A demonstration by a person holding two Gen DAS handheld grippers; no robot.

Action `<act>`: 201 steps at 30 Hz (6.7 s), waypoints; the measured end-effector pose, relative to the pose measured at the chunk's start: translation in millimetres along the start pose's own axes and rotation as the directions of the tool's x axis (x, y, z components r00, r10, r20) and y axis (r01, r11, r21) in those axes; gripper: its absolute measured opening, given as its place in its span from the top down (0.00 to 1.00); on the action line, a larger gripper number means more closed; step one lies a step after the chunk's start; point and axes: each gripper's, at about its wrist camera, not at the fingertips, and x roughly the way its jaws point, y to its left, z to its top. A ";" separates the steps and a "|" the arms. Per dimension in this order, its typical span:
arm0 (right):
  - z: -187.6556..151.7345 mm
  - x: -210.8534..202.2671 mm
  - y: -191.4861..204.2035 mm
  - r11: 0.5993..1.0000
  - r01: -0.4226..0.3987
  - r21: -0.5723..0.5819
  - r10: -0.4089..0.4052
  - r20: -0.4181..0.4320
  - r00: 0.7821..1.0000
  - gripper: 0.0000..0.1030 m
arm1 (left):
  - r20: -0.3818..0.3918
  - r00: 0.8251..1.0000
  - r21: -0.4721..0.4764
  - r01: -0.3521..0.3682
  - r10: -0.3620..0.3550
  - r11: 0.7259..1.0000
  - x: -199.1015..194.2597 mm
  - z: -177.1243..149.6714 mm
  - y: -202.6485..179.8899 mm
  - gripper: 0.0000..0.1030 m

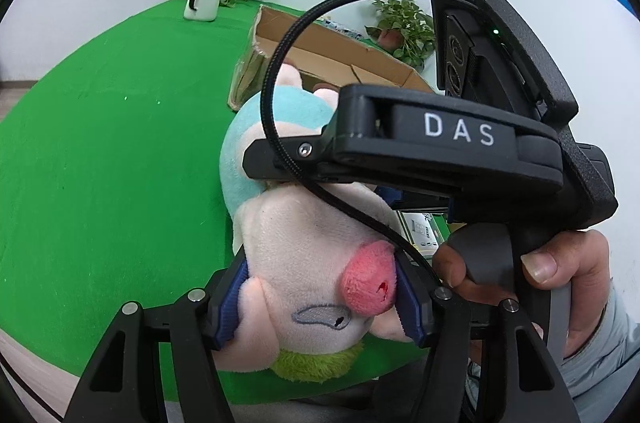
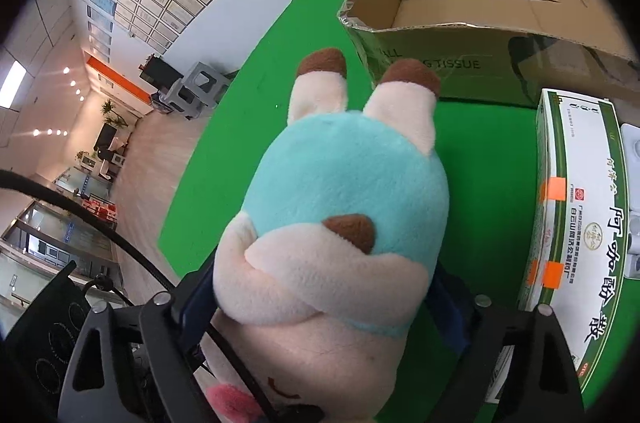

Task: Organize objects
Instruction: 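Lift the plush pig with the left tool and carry it over the cardboard box, then lower the plush pig into the box and open the left tool, then grasp the white-and-green medicine box with the left tool, then lift the medicine box with the left tool and carry it over the cardboard box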

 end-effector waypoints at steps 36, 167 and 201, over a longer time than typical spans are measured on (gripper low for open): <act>206.8 -137.8 19.3 0.926 0.292 -0.239 -0.191 0.372 0.908 0.25 | 0.157 0.976 0.167 0.124 -0.151 0.978 57.2 338.5 -100.5 0.42; -95.4 -52.2 -46.5 0.898 0.421 -0.123 -0.396 0.186 0.899 0.32 | -0.403 0.876 -0.036 0.274 -0.265 0.961 179.2 44.9 -37.5 0.29; -131.5 -122.5 -22.1 0.949 0.297 -0.108 -0.252 0.308 0.917 0.38 | -0.281 0.907 -0.033 0.319 -0.315 0.947 111.7 40.9 -81.8 0.58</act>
